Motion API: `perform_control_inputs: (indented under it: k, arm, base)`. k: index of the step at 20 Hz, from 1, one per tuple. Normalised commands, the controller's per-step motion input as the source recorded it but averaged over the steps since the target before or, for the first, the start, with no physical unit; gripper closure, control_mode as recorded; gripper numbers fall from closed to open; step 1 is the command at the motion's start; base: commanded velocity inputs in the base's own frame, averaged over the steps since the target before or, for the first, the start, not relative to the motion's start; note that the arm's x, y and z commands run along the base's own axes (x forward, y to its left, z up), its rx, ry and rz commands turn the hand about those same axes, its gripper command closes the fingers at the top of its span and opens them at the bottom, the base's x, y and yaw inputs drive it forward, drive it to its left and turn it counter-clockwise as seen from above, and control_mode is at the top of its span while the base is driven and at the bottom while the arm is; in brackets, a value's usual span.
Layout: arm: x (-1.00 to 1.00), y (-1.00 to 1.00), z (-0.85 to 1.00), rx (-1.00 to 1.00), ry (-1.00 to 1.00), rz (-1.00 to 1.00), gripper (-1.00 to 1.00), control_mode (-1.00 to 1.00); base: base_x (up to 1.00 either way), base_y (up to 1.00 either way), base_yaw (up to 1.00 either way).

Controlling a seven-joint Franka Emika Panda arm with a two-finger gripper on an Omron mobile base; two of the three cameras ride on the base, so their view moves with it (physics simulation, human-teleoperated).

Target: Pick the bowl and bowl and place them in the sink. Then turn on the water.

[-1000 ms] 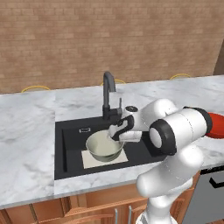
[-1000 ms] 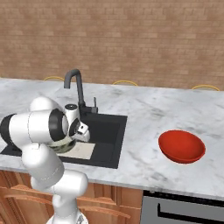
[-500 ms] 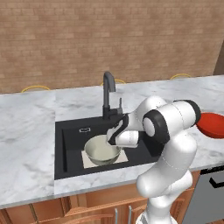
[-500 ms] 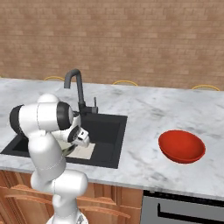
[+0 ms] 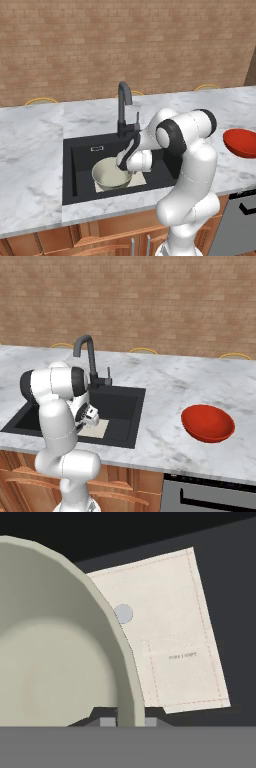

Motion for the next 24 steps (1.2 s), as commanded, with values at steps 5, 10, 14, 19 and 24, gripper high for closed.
perform_control_inputs:
  k: [5,10,14,19,24]
  arm:
    - [0.33,0.27,-0.24,0.00,0.00,0.00,1.00,-1.00]
    - [0.34,0.26,-0.28,0.00,0.00,0.00,1.00,-1.00]
    - [0.28,0.17,-0.27,0.01,0.00,0.00,1.00,-1.00]
    - [0.14,0.09,-0.23,0.01,0.00,0.00,1.00,-1.00]
    - [0.00,0.00,0.00,0.00,0.00,0.00,1.00,-1.00]
  base:
    - [0.00,0.00,0.00]
    - [0.00,0.00,0.00]
    - [0.00,0.00,0.00]
    - [0.00,0.00,0.00]
    - [0.00,0.00,0.00]
